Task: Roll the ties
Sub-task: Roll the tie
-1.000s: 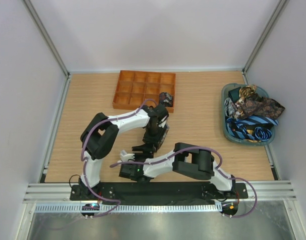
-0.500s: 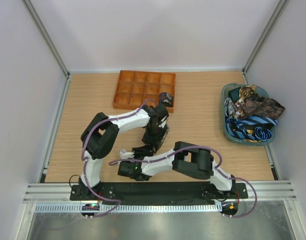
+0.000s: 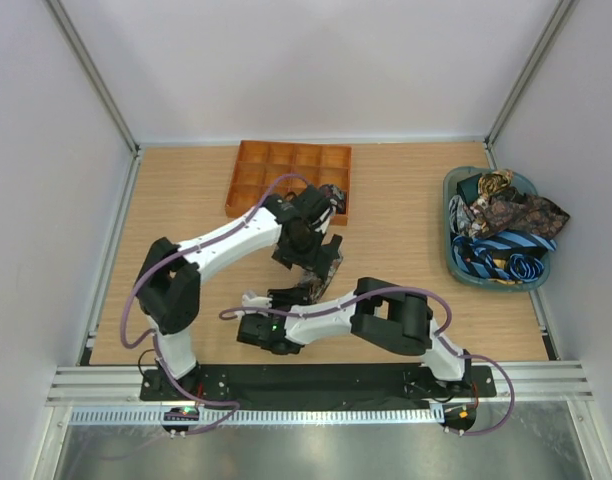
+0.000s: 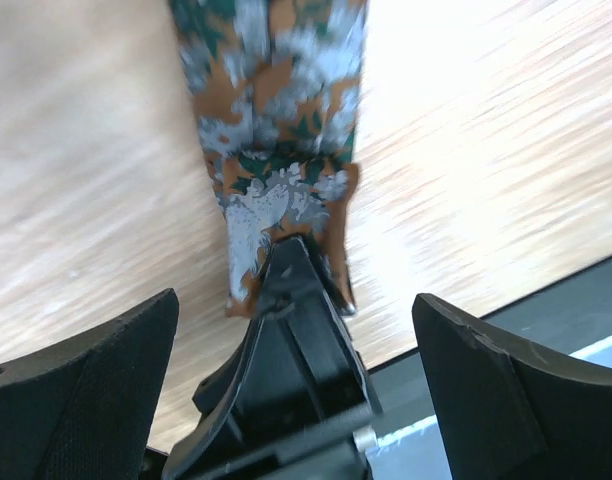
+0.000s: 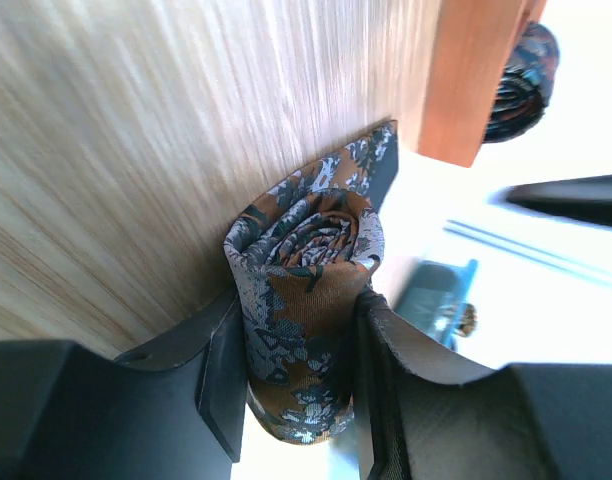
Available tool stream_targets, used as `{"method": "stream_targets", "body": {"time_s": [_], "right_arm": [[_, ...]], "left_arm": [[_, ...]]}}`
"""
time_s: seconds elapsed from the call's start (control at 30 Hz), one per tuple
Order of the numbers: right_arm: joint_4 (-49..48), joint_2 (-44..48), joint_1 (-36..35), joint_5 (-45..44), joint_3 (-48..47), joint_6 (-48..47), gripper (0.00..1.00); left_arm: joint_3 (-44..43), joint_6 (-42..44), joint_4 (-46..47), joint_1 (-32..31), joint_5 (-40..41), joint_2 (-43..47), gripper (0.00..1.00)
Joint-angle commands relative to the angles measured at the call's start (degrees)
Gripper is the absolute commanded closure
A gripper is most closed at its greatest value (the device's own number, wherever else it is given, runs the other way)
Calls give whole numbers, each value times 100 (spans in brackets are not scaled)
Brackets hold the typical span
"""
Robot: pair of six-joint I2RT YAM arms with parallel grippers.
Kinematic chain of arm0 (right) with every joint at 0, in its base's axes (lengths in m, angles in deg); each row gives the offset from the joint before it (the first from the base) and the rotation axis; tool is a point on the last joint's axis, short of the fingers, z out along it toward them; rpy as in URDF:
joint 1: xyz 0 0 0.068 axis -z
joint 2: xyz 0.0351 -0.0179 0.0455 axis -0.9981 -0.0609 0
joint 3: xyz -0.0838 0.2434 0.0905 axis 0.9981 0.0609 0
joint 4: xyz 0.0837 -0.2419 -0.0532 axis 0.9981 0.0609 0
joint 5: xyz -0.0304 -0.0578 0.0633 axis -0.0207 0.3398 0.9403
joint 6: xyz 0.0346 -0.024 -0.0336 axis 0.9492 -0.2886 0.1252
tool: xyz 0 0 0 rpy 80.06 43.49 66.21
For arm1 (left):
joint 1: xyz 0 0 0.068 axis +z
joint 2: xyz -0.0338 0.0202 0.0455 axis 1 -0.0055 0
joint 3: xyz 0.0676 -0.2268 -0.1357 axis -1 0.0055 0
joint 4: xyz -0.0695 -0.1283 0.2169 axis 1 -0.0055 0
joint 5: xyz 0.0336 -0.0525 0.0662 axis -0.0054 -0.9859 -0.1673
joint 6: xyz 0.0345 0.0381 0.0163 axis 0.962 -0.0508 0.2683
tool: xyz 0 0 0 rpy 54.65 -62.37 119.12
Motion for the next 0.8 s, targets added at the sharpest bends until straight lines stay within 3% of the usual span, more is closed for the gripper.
{"method": "stream_targets", "body": {"time_s": [0.0, 0.2, 0.43, 0.77], "right_arm": [[-92, 379, 32, 1332, 145, 617, 87], [-426, 1055, 181, 2088, 470, 855, 88], [-936, 1891, 796, 3959, 1068, 1101, 88], [-1831, 2418, 2043, 6728, 1815, 1426, 87]], "left_arm": [[-209, -173, 284, 155, 301, 762, 0], [640, -603, 1082, 673, 802, 1905, 0], [1810, -947, 1594, 1139, 1181, 3539, 0], [3147, -1544, 1832, 1403, 1910, 4674, 0]]}}
